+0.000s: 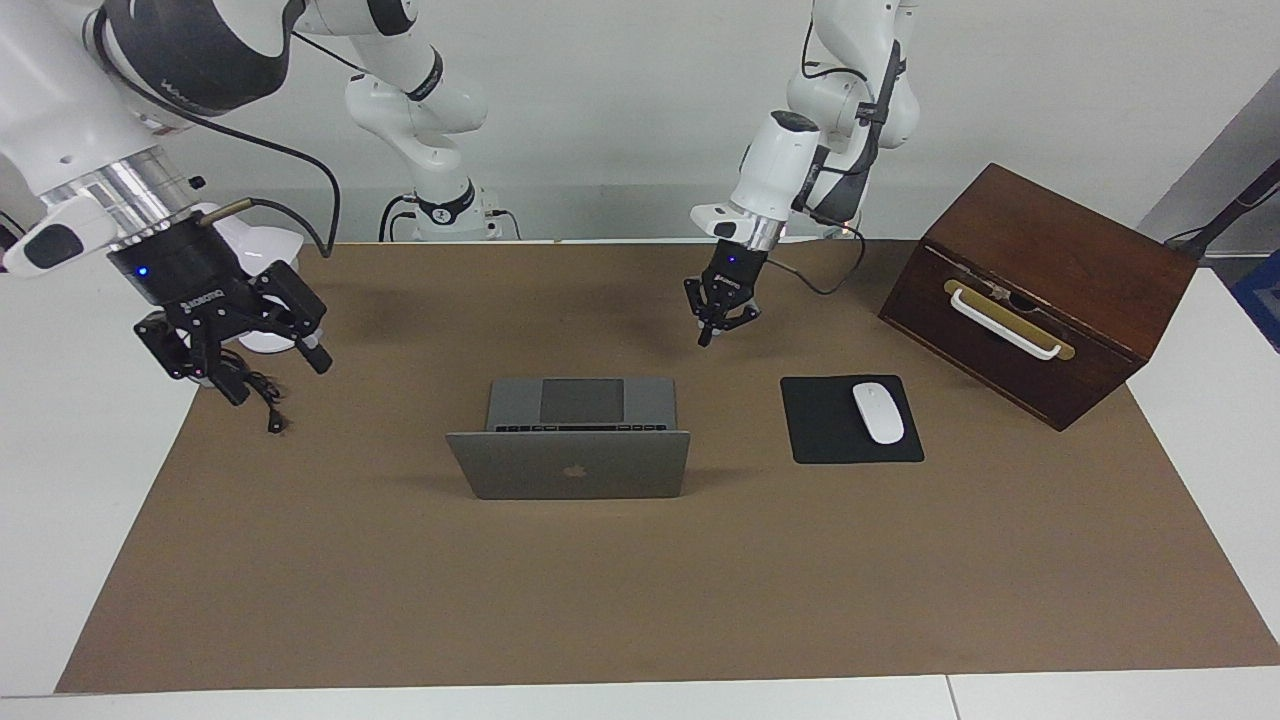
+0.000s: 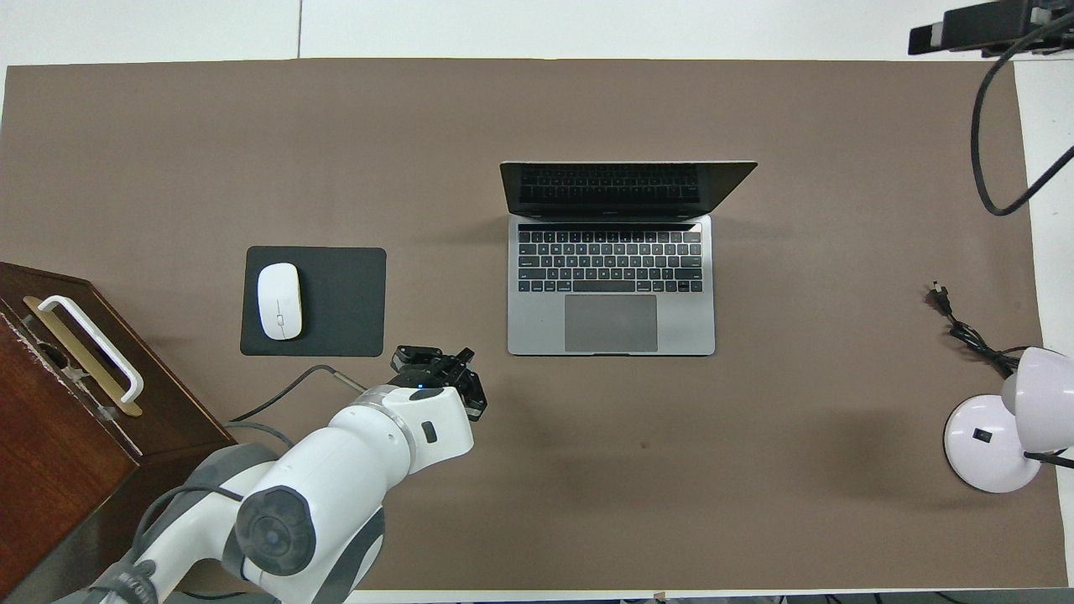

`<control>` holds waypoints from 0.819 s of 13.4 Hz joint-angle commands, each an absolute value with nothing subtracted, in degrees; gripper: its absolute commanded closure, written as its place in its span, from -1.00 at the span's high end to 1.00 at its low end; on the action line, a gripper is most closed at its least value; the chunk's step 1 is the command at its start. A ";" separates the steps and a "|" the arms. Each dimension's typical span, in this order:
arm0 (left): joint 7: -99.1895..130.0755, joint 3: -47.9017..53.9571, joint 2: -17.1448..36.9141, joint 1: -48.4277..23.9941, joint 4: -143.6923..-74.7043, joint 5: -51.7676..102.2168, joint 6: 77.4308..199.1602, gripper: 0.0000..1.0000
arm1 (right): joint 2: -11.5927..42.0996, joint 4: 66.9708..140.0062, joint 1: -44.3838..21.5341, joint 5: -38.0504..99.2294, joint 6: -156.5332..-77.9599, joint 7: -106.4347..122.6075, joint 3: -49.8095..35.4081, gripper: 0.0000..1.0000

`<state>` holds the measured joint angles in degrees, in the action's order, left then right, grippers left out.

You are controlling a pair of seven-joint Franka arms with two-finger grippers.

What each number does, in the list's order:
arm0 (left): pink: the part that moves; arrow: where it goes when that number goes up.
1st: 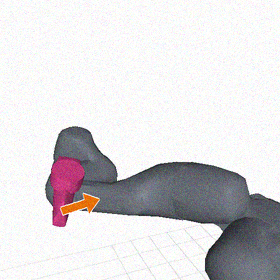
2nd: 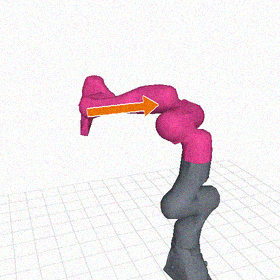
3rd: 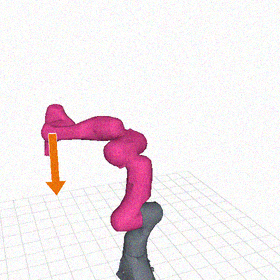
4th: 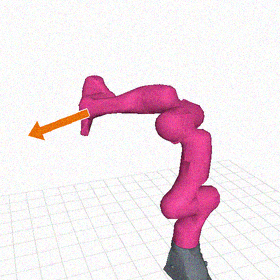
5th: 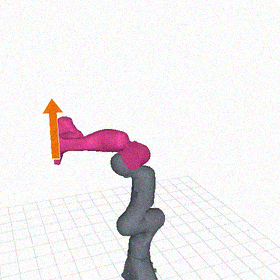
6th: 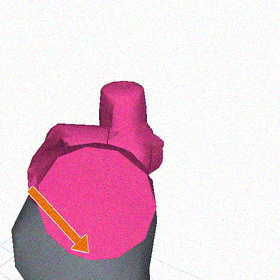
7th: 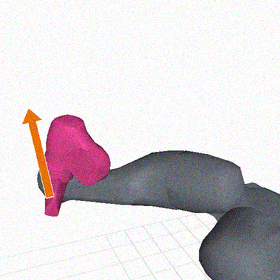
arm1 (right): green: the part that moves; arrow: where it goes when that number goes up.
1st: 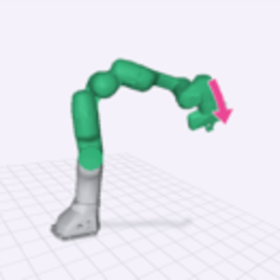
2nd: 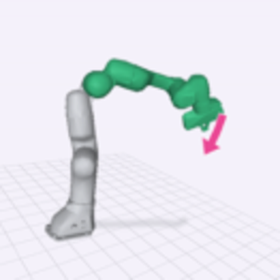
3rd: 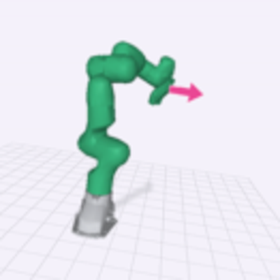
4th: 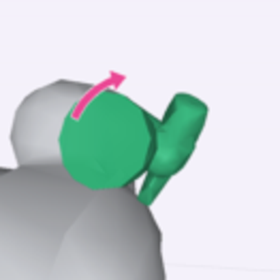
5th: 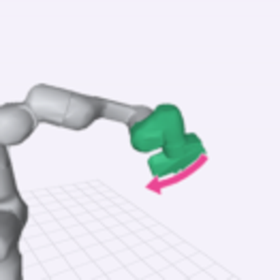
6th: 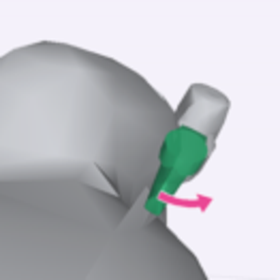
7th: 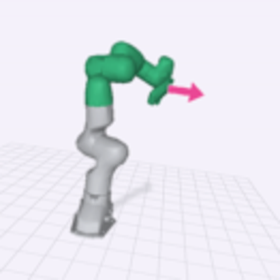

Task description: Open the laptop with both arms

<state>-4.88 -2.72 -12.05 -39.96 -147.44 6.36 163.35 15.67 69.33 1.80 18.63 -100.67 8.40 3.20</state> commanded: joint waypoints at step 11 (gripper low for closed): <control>-5.36 -2.55 -21.18 -15.31 -125.60 1.85 115.49 1.00 | -6.68 98.35 -1.23 -2.37 -94.73 1.47 2.55 1.00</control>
